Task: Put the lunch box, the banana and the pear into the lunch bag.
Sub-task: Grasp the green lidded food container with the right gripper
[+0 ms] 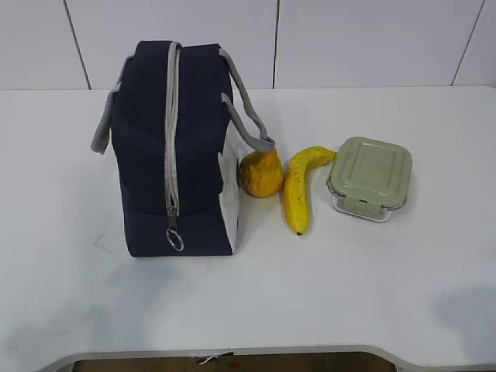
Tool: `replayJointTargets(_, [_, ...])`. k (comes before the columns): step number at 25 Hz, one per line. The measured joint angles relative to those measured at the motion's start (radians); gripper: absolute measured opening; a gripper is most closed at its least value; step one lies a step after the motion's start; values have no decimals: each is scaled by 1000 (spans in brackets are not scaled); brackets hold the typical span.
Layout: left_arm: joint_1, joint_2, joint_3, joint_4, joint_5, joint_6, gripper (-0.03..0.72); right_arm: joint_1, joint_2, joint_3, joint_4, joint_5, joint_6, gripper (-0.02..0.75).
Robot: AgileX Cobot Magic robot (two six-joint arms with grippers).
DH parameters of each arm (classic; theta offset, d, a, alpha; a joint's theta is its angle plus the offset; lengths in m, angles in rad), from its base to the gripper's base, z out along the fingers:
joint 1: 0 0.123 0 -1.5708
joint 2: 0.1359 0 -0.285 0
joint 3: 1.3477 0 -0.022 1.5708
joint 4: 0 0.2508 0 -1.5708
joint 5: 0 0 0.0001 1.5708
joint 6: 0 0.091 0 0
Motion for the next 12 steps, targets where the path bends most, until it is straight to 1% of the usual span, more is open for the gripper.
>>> replayJointTargets(12, [0,0,0,0,0,0,236,0,0,0,0,0,0,356])
